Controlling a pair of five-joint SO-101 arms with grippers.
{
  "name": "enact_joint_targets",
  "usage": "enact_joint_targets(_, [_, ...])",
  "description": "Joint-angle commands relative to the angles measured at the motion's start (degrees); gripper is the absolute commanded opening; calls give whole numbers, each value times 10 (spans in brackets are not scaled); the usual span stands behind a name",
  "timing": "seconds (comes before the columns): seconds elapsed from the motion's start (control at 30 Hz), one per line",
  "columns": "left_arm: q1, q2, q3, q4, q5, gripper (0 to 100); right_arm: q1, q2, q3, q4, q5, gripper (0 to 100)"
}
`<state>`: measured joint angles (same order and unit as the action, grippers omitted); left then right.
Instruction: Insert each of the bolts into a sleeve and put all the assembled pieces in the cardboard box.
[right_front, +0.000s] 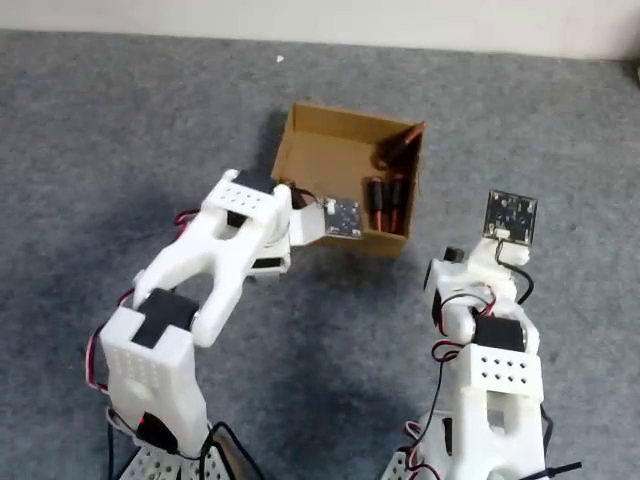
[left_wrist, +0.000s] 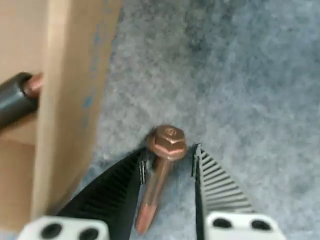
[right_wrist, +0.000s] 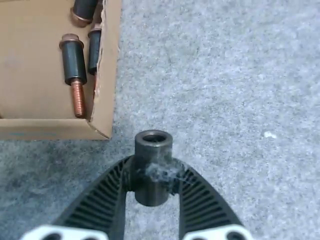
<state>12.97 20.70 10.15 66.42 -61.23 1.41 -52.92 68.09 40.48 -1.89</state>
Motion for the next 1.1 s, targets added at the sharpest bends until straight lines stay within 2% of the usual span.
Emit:
enact_joint_targets(0.0, [7, 34, -31, -20, -2, 60, 6, -15, -3, -18, 0, 5])
enact_joint_targets(0.1, [8, 31, -30, -18, -1, 6, 6, -15, -3, -18, 0, 5])
enact_joint_targets(0.27, [3, -15, -26, 15, 2, 5, 6, -15, -3, -18, 0, 5])
enact_joint_targets(0.37, [1, -59, -10, 42, 59, 5, 6, -19, -3, -18, 0, 5])
enact_joint_targets(0.57, [-1, -214, 80, 42, 150, 5, 6, -21, -3, -15, 0, 5])
enact_joint_targets(0.9, [-27, -486, 240, -36, 433, 18, -25, -22, -7, -15, -5, 5])
enact_joint_targets(1.07, [-46, -574, 276, -39, 547, 27, -28, -22, -7, -15, -19, 5])
